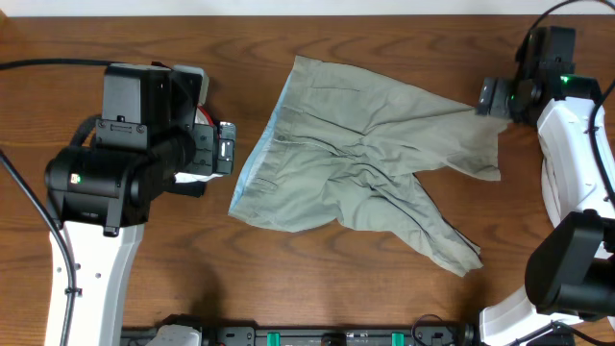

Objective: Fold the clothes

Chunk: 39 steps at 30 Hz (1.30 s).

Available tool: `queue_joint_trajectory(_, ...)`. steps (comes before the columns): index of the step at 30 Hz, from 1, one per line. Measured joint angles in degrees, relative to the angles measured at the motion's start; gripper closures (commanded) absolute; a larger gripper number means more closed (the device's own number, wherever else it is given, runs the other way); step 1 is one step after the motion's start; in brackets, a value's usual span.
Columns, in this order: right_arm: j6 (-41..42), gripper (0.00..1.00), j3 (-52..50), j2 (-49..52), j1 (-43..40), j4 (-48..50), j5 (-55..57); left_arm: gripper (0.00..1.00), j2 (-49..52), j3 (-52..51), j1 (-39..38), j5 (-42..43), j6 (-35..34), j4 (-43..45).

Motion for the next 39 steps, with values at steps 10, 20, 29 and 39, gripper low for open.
queue_joint_trajectory(10, 10.82, 0.23, -7.54, -0.33, 0.44, -9.4, -7.39, 0.02, 0.0, 0.0, 0.0, -0.02, 0.0, 0.24)
queue_joint_trajectory(20, 20.48, 0.47, -22.32, -0.33, -1.22, 7.63, -7.02, 0.02, 0.0, -0.02, 0.0, 0.0, 0.0, 0.33)
queue_joint_trajectory(29, 23.76, 0.86, -24.44, -0.31, -1.22, 9.07, -4.26, 0.02, 0.0, 0.0, 0.0, 0.0, 0.0, 0.33)
queue_joint_trajectory(39, 24.72, 0.99, -24.28, -2.6, -5.6, -5.75, -1.81, 0.02, 0.0, -0.02, 0.0, -0.02, 0.0, 0.44)
